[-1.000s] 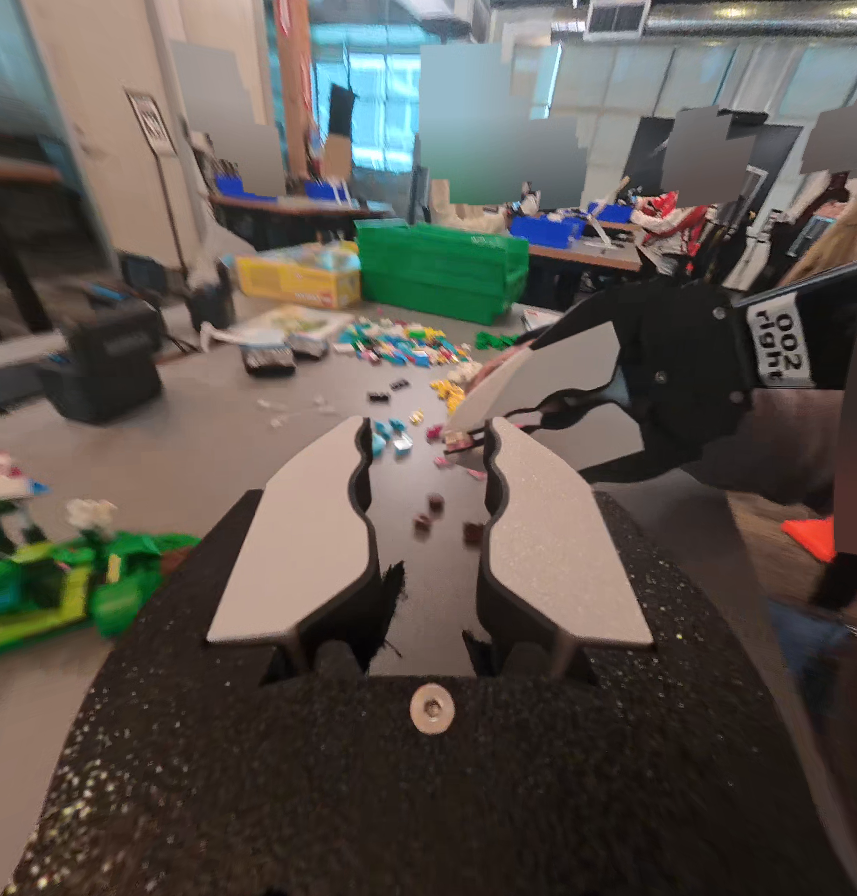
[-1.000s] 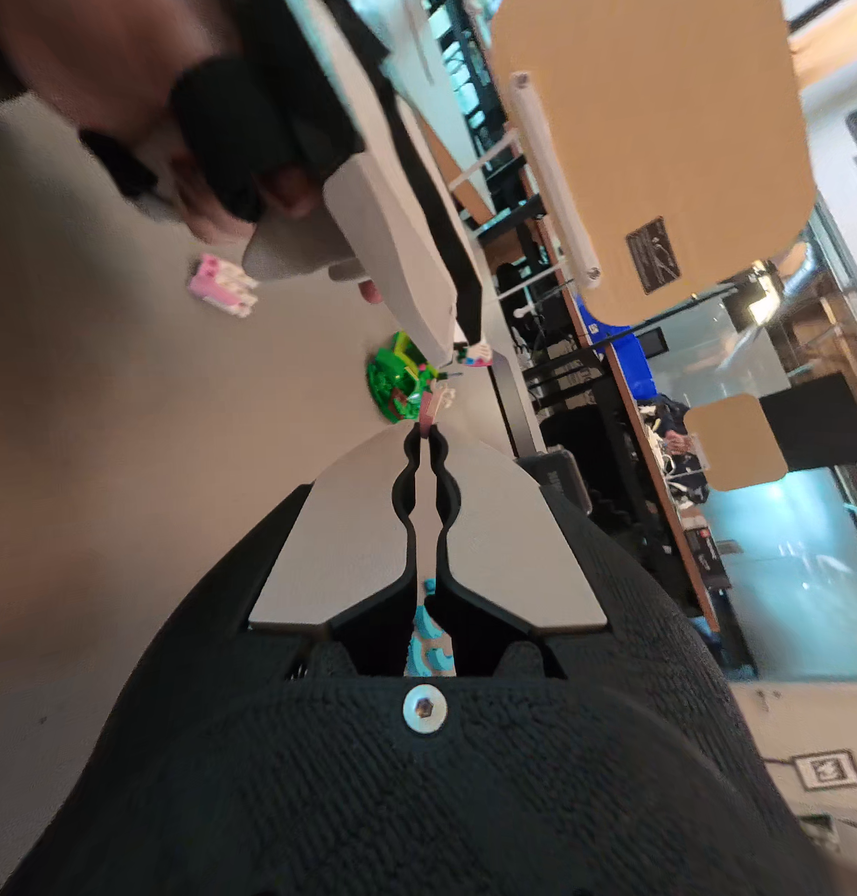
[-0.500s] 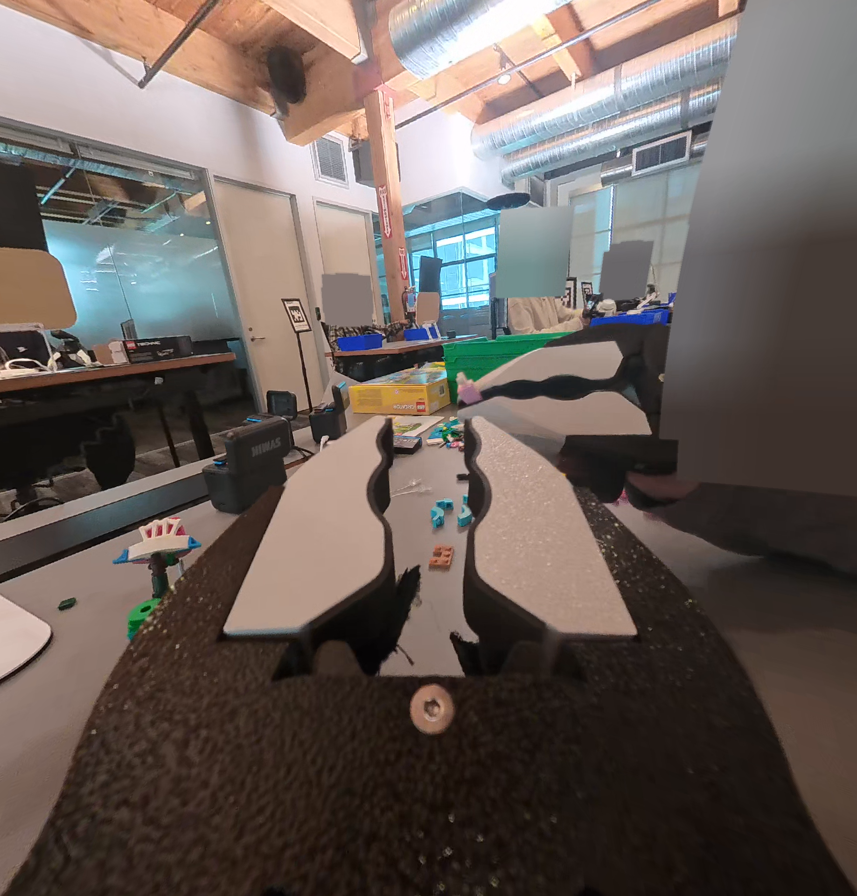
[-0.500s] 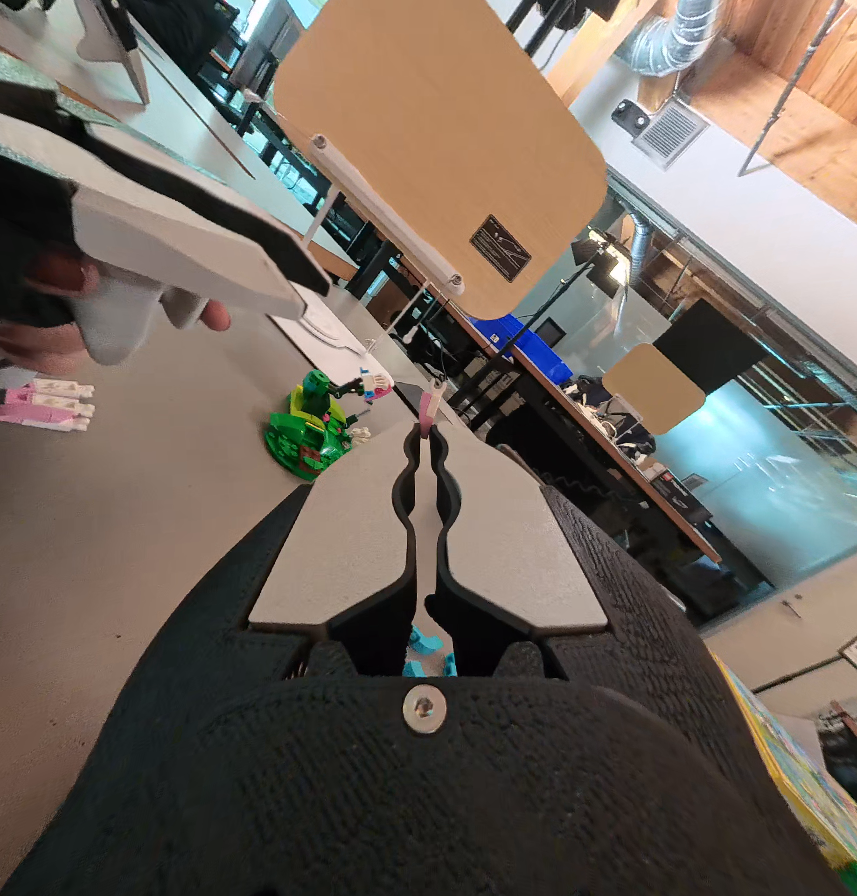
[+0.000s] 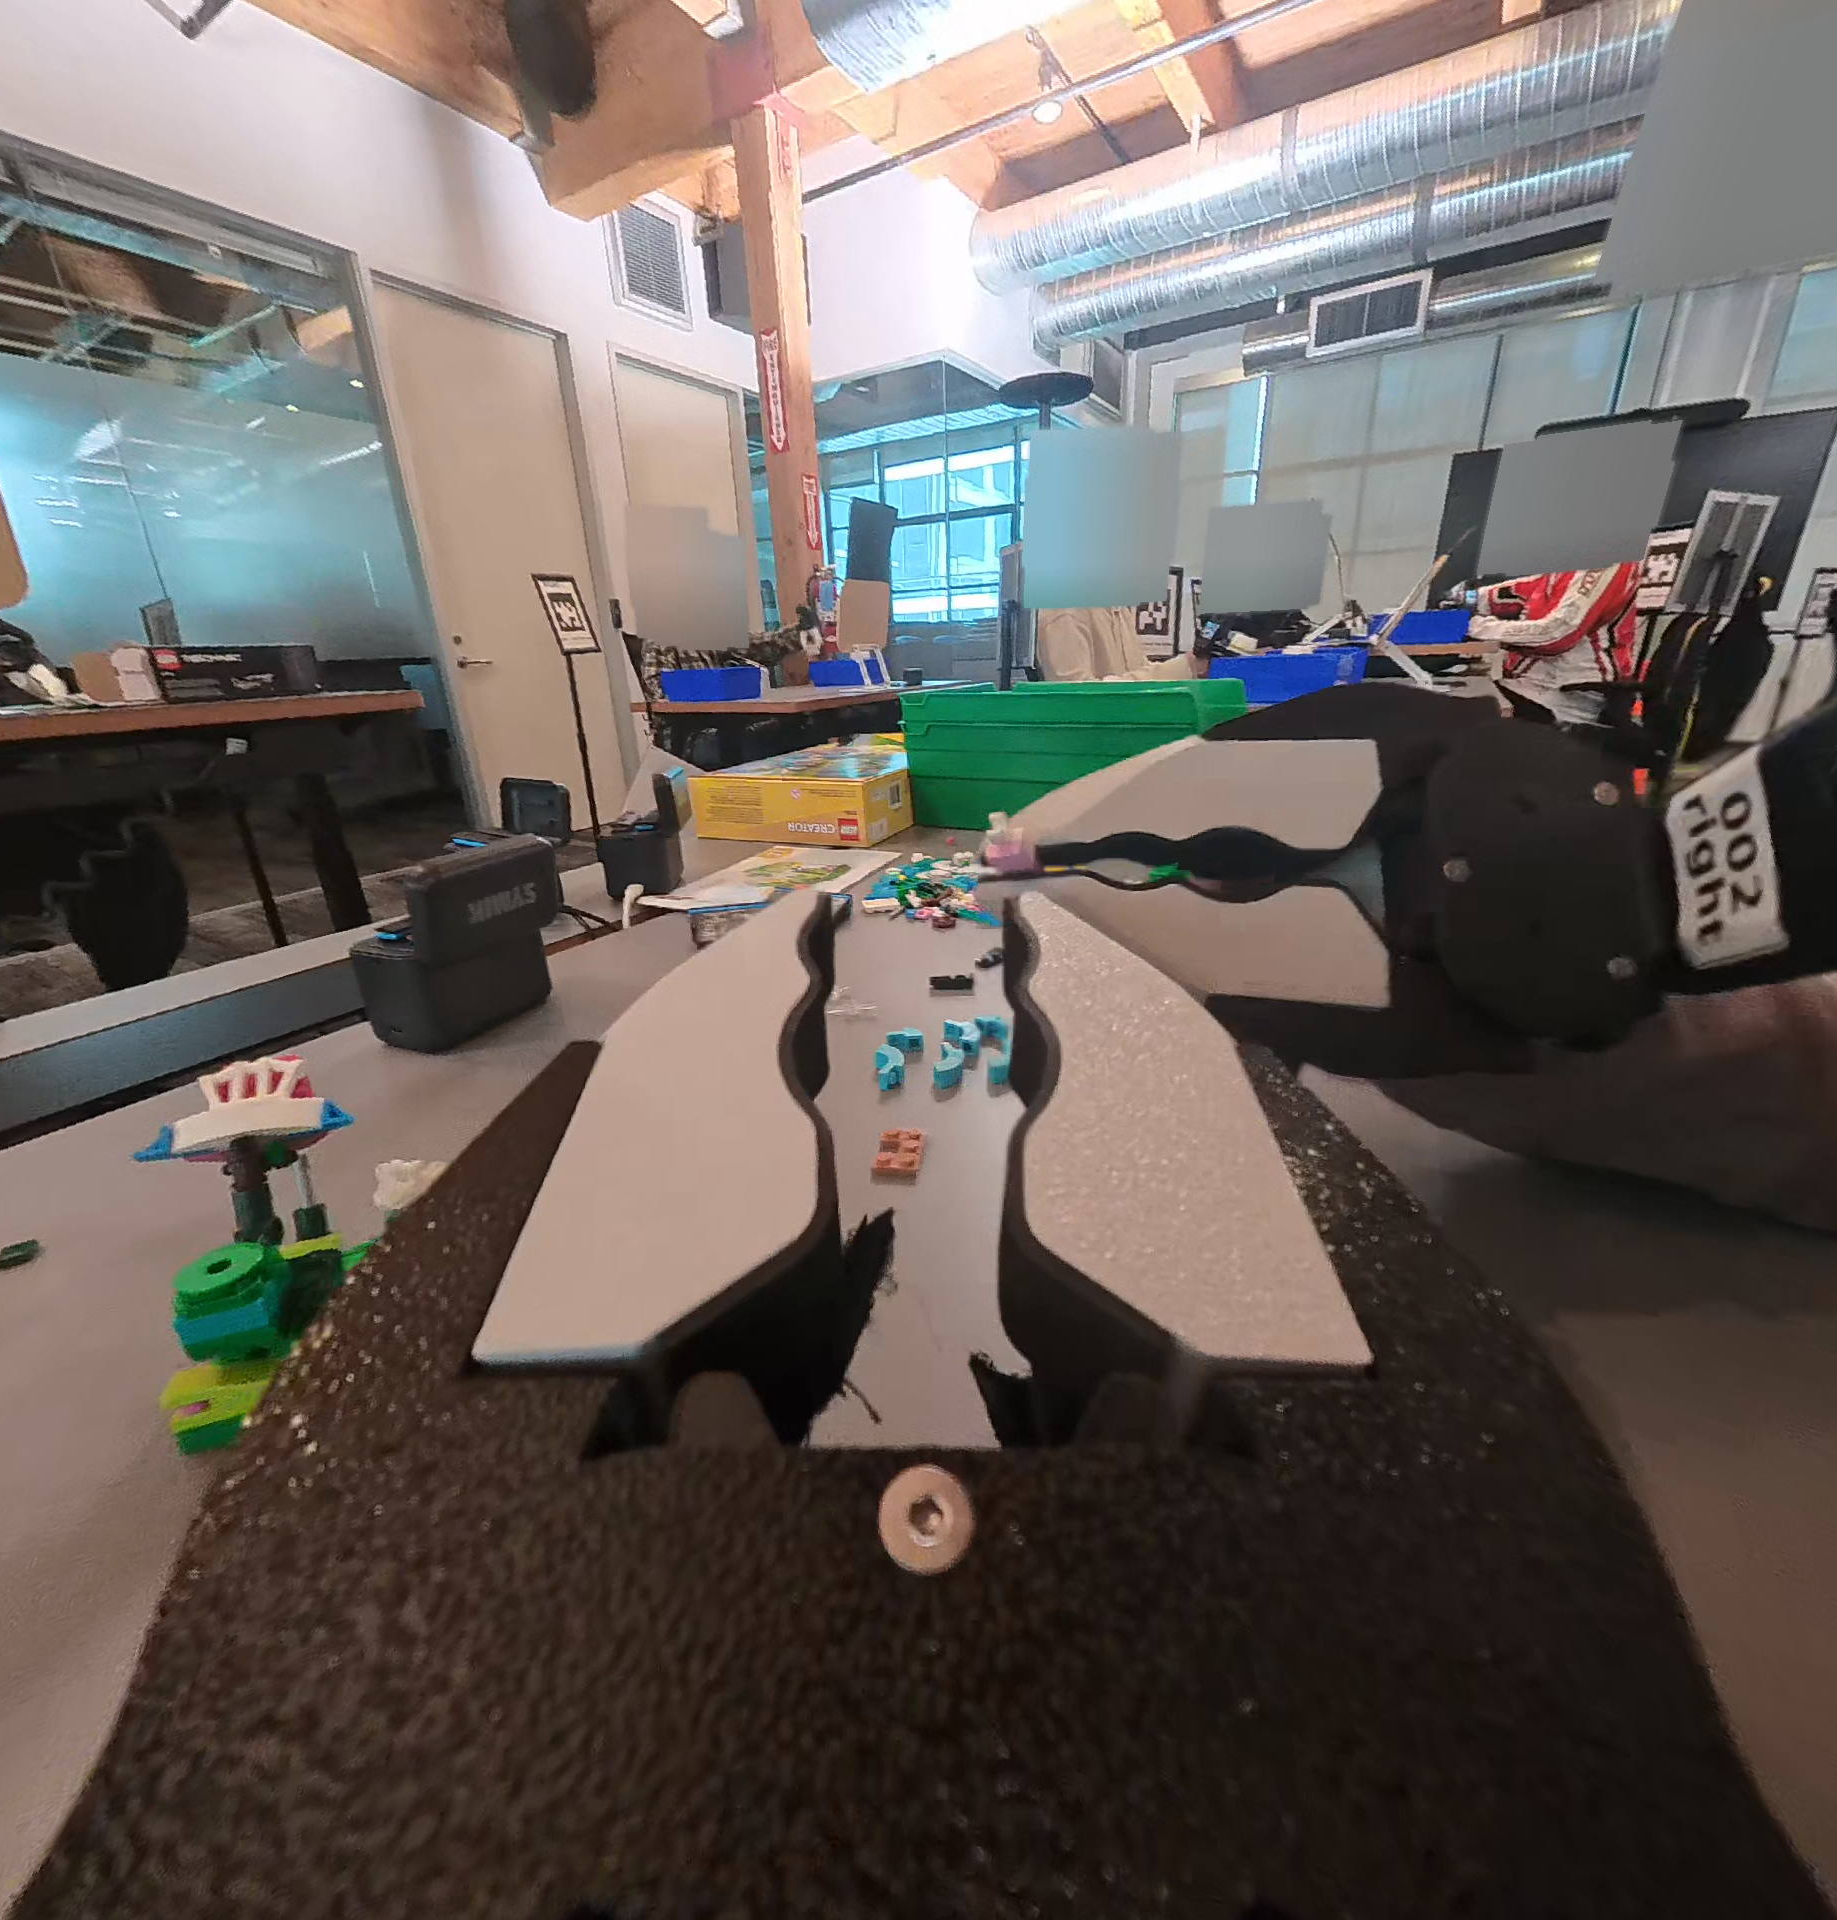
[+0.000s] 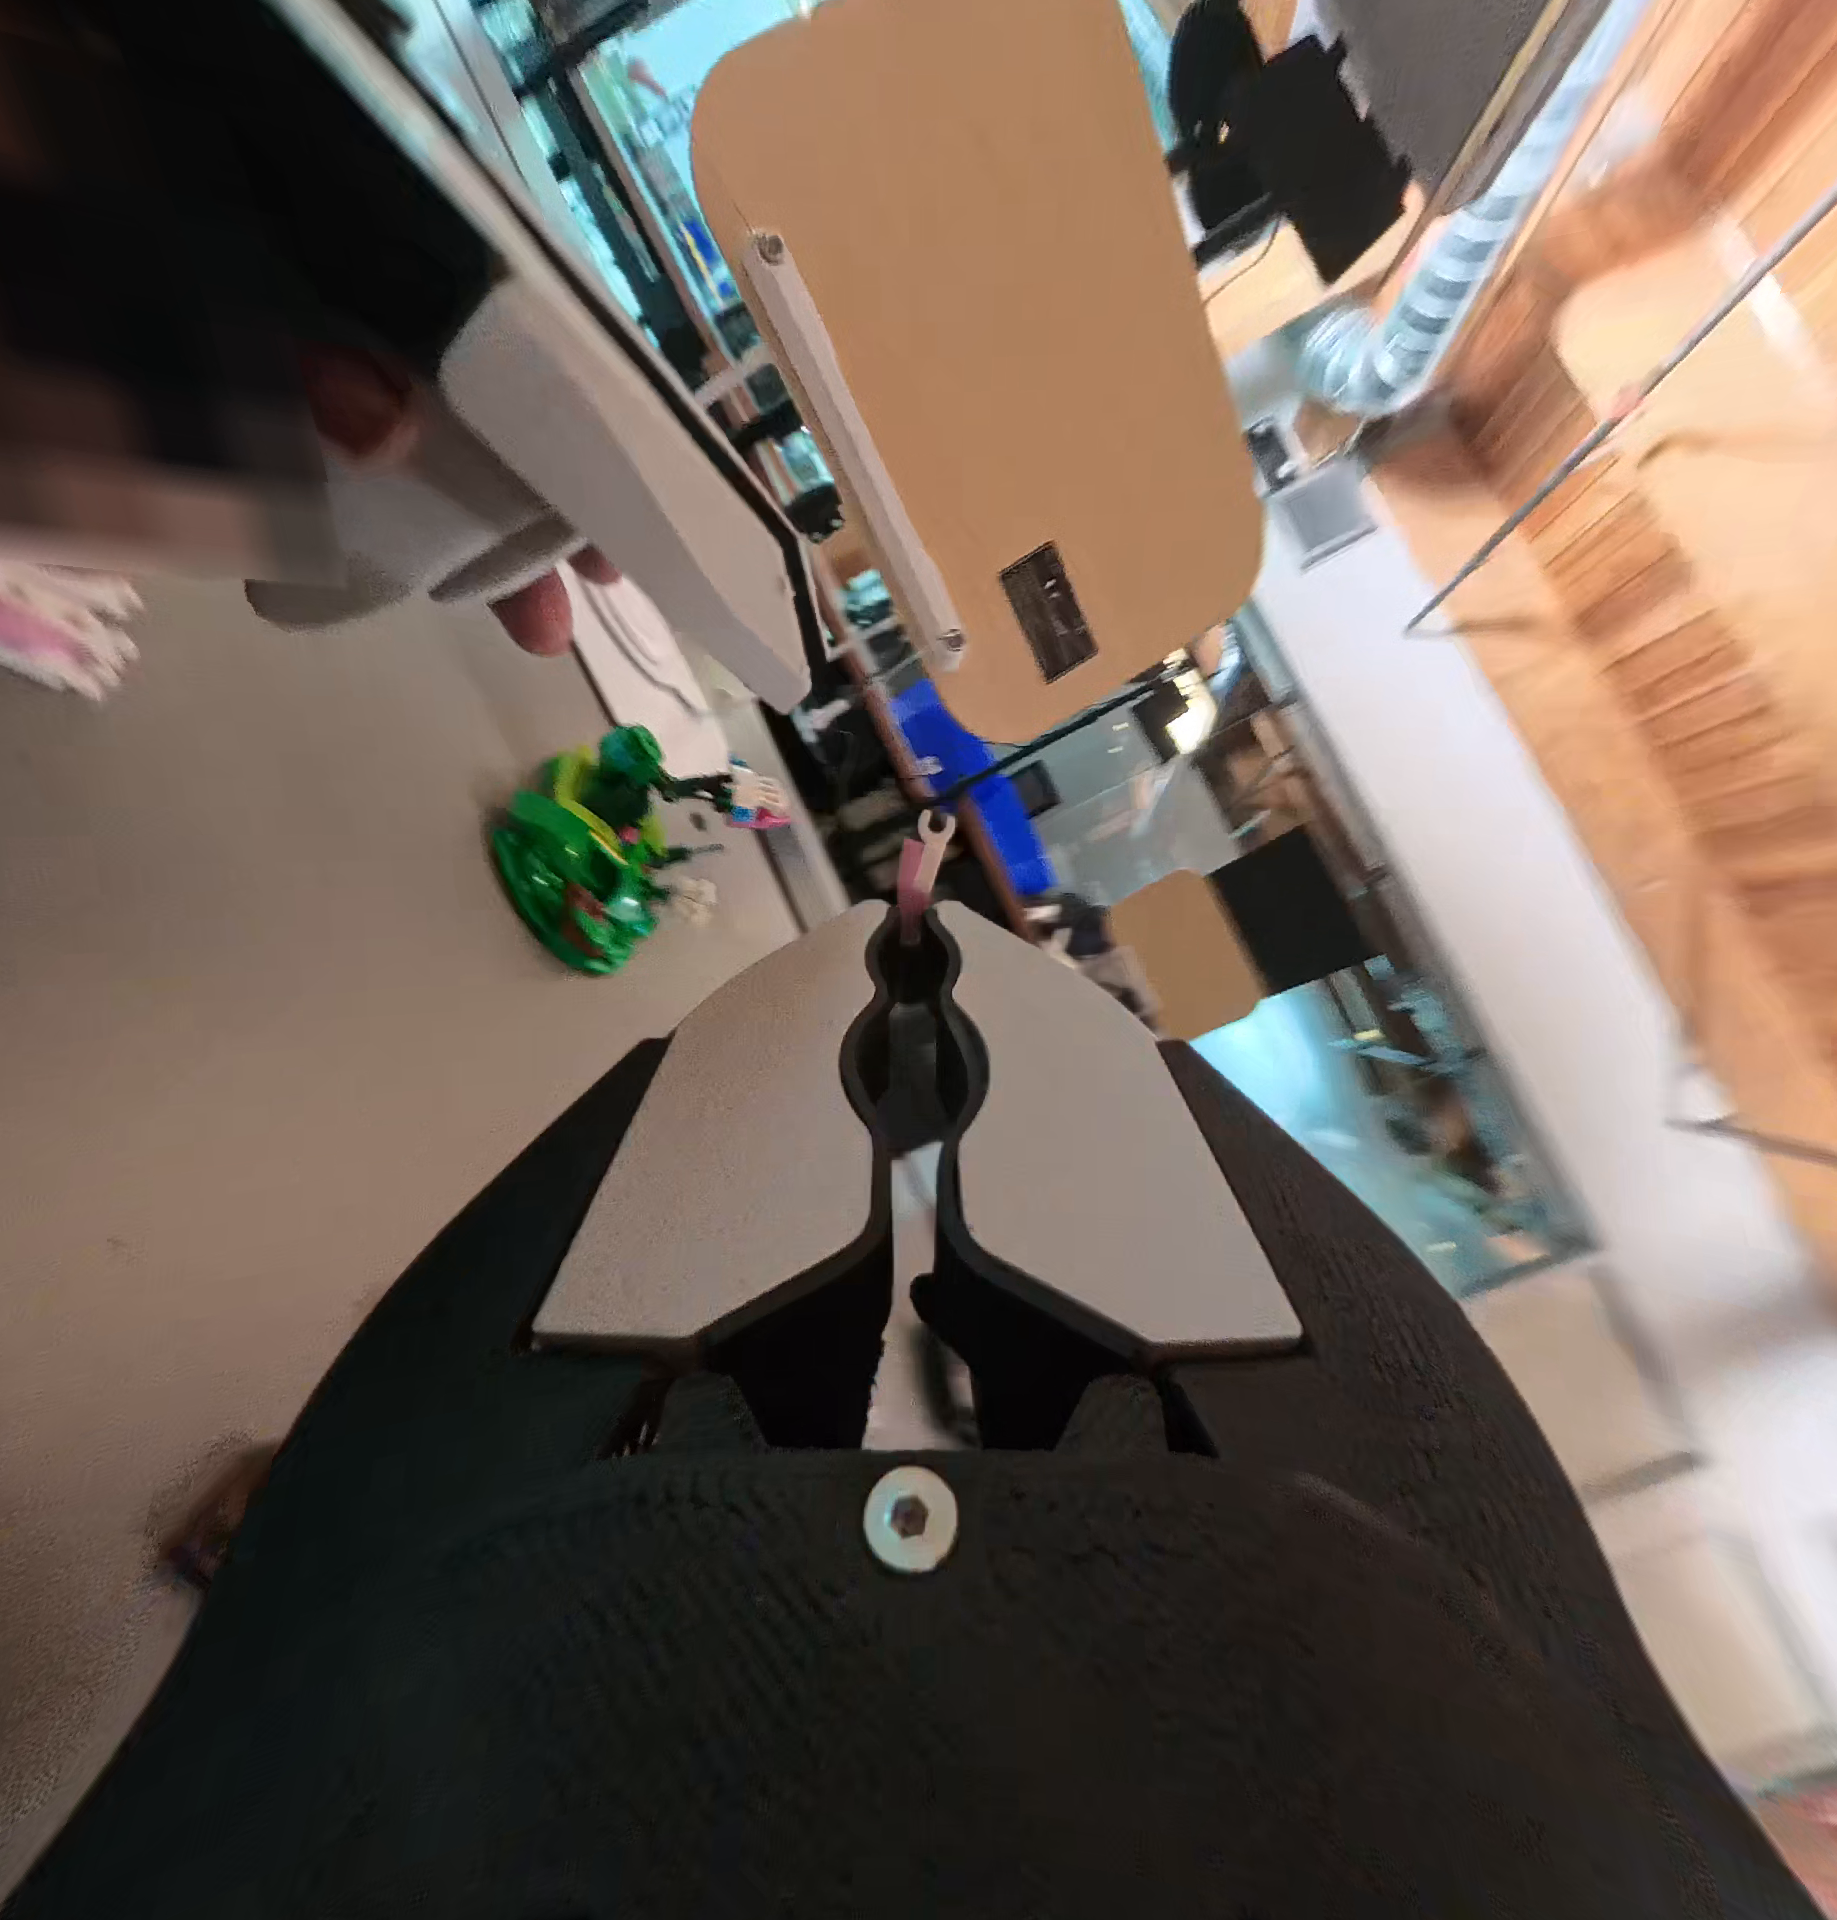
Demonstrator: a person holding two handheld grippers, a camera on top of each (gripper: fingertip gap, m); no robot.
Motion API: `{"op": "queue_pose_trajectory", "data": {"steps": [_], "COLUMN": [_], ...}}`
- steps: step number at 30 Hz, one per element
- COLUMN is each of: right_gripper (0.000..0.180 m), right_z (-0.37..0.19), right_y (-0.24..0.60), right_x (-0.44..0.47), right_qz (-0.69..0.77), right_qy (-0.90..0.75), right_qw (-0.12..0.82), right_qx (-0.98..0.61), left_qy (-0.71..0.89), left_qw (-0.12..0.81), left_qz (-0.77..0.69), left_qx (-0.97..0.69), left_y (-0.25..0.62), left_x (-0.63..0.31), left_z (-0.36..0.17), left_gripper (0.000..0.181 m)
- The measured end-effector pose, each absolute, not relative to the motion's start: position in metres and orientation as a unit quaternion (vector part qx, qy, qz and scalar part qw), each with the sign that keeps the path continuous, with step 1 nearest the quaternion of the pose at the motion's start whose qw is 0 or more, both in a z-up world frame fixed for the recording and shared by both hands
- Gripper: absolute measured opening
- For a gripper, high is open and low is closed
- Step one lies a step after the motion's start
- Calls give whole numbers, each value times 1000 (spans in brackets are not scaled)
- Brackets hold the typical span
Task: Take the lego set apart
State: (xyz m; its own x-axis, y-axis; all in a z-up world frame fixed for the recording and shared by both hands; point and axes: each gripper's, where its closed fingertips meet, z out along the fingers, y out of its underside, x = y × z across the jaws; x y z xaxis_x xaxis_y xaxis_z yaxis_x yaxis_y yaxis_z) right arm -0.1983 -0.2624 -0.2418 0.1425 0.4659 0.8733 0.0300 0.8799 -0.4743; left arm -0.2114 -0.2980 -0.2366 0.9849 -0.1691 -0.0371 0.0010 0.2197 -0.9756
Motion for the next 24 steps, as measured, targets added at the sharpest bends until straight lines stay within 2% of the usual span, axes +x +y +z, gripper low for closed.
{"op": "queue_pose_trajectory", "data": {"steps": [4, 10, 14, 16, 20, 22, 24], "right_gripper": [1, 1, 1, 2, 3, 4, 6], "right_z": [-235, -236, -249, -254, -255, -254, -260], "right_y": [-262, -272, -285, -288, -288, -286, -280], "right_x": [-191, -185, -186, -187, -187, -188, -188], "right_qz": [25, -75, -112, -110, -72, -1, 110], "right_qy": [-626, -613, -623, -630, -640, -659, -701], "right_qw": [773, 786, 770, 764, 762, 752, 699], "right_qx": [-95, 16, 82, 88, 69, 10, -83], "left_qy": [66, 50, 57, 67, 113, 152, 212], "left_qw": [754, 712, 686, 684, 683, 702, 725], "left_qz": [-134, -209, -244, -239, -185, -113, -24], "left_qx": [-639, -668, -683, -686, -698, -686, -655], "left_y": [-297, -293, -292, -293, -294, -295, -299], "left_x": [-198, -189, -177, -176, -176, -180, -184], "left_z": [-237, -245, -253, -256, -256, -251, -245], "left_gripper": [29, 32, 22, 9, 8, 8, 8]}}
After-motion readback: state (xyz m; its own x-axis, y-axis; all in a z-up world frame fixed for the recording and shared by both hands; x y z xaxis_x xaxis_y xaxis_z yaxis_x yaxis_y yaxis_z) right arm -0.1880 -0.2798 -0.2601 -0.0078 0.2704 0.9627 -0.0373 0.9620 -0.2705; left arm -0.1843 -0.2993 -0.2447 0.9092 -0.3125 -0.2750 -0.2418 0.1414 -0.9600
